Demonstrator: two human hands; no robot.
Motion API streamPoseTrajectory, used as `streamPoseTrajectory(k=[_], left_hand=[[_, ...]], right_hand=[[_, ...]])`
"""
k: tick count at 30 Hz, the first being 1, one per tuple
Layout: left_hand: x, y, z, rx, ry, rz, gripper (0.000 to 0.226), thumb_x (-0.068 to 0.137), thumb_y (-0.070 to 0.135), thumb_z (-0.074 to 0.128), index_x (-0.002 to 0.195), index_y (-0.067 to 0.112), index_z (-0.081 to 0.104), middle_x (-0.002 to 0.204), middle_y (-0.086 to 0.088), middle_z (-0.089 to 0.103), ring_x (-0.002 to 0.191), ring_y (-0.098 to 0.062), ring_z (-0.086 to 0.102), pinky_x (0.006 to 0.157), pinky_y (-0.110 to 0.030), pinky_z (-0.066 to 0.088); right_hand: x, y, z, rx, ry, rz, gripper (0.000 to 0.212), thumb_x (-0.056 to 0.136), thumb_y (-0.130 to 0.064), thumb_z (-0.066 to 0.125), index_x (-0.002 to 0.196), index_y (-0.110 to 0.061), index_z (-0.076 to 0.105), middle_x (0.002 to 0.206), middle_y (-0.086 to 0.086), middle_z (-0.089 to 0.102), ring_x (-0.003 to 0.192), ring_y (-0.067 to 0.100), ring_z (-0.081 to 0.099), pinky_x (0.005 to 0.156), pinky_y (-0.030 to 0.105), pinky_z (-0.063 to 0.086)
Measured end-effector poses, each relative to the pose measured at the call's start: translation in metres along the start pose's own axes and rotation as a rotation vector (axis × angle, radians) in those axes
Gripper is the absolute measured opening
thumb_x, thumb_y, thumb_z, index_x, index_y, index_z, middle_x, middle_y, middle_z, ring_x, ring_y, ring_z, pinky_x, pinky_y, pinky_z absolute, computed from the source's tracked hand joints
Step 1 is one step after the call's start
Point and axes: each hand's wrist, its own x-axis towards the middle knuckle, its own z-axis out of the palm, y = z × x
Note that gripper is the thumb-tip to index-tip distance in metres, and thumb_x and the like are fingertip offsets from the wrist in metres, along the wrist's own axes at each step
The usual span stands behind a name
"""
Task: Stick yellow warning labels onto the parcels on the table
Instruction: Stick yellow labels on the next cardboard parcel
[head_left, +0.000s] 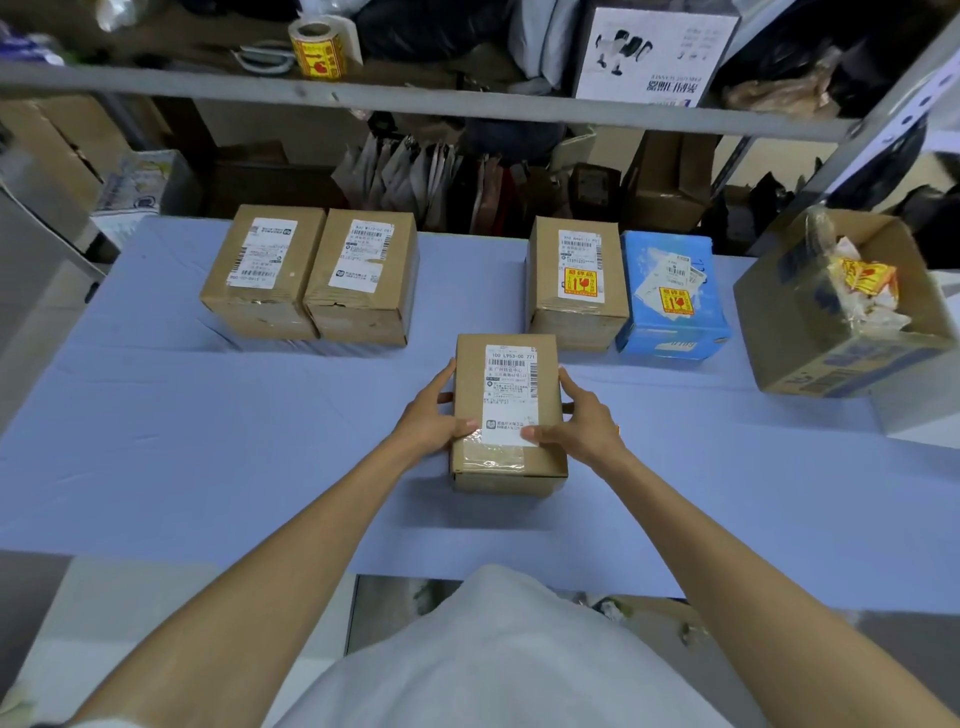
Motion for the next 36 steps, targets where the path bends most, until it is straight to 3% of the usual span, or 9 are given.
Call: streamPoseTrajectory(k=[6, 9, 12, 16, 20, 25, 29, 33, 36], left_hand=[[0.005, 0.001, 0.000, -0.003, -0.024, -0.010, 0.097, 0.077, -0.003, 0.073, 0.148, 0.038, 0.021, 0.135, -0.012, 0.051, 0.120, -0.030, 0.054, 0.098, -0.048, 0.049], [0.011, 0.012, 0.003, 0.007, -0.004, -0.009, 0.092, 0.075, 0.000, 0.074, 0.148, 0.026, 0.025, 0.134, -0.010, 0.050, 0.118, -0.024, 0.052, 0.097, -0.037, 0.048], [0.016, 0.020, 0.007, 0.019, 0.039, 0.027, 0.091, 0.072, 0.007, 0.080, 0.146, 0.019, 0.029, 0.139, -0.003, 0.046, 0.122, -0.020, 0.048, 0.098, -0.033, 0.044], [0.015, 0.014, 0.014, 0.036, 0.096, 0.058, 0.094, 0.071, 0.000, 0.079, 0.147, 0.019, 0.027, 0.141, -0.003, 0.044, 0.123, -0.020, 0.048, 0.098, -0.032, 0.044], [0.013, 0.007, 0.015, 0.022, 0.111, 0.099, 0.091, 0.075, -0.002, 0.075, 0.148, 0.022, 0.026, 0.144, -0.002, 0.041, 0.130, -0.019, 0.042, 0.099, -0.027, 0.038], [0.012, 0.007, 0.018, 0.012, 0.133, 0.093, 0.091, 0.076, -0.002, 0.074, 0.149, 0.024, 0.025, 0.146, -0.001, 0.039, 0.133, -0.017, 0.039, 0.098, -0.024, 0.035], [0.013, 0.005, 0.018, 0.008, 0.131, 0.093, 0.093, 0.076, -0.001, 0.074, 0.149, 0.025, 0.024, 0.147, -0.002, 0.038, 0.135, -0.018, 0.038, 0.103, -0.027, 0.035], [0.012, 0.005, 0.018, 0.003, 0.135, 0.093, 0.092, 0.076, -0.002, 0.074, 0.149, 0.024, 0.024, 0.147, -0.003, 0.038, 0.135, -0.018, 0.038, 0.100, -0.024, 0.034], [0.010, 0.010, 0.019, 0.016, 0.138, 0.083, 0.091, 0.076, -0.002, 0.074, 0.149, 0.023, 0.024, 0.145, -0.005, 0.038, 0.133, -0.020, 0.040, 0.098, -0.024, 0.035]], right_hand=[[0.005, 0.005, 0.001, 0.013, 0.000, 0.002, 0.101, 0.068, -0.028, 0.085, 0.150, -0.027, 0.026, 0.135, 0.003, 0.055, 0.120, 0.024, 0.054, 0.090, 0.039, 0.050], [0.020, 0.013, -0.022, 0.065, -0.015, 0.058, 0.076, 0.077, -0.040, 0.076, 0.142, -0.020, 0.044, 0.124, 0.009, 0.062, 0.101, 0.027, 0.063, 0.073, 0.038, 0.057], [0.033, 0.034, -0.049, -0.020, 0.112, 0.112, 0.049, 0.087, -0.035, 0.067, 0.127, -0.009, 0.058, 0.120, 0.017, 0.065, 0.088, 0.025, 0.064, 0.076, 0.036, 0.054], [0.034, 0.072, -0.055, -0.296, 0.154, 0.124, 0.046, 0.082, -0.023, 0.074, 0.123, -0.009, 0.060, 0.119, 0.017, 0.064, 0.108, 0.030, 0.060, 0.086, 0.035, 0.046], [0.042, 0.086, -0.036, -0.427, 0.092, 0.137, 0.048, 0.077, -0.025, 0.078, 0.118, -0.008, 0.059, 0.118, 0.017, 0.055, 0.104, 0.034, 0.057, 0.080, 0.035, 0.045], [0.057, 0.078, -0.015, -0.592, 0.179, 0.169, 0.044, 0.079, -0.023, 0.075, 0.112, -0.004, 0.053, 0.118, 0.019, 0.049, 0.113, 0.036, 0.047, 0.077, 0.039, 0.044], [0.060, 0.079, -0.011, -0.561, 0.245, 0.155, 0.049, 0.076, -0.020, 0.079, 0.112, 0.000, 0.053, 0.120, 0.021, 0.047, 0.116, 0.037, 0.041, 0.080, 0.042, 0.045], [0.063, 0.082, -0.011, -0.379, 0.267, 0.102, 0.019, 0.081, -0.007, 0.067, 0.096, -0.005, 0.055, 0.105, 0.018, 0.058, 0.098, 0.036, 0.055, 0.069, 0.038, 0.043], [0.063, 0.076, -0.017, -0.196, 0.249, 0.144, 0.012, 0.081, -0.005, 0.066, 0.087, -0.010, 0.057, 0.099, 0.017, 0.064, 0.093, 0.035, 0.062, 0.073, 0.039, 0.050]])
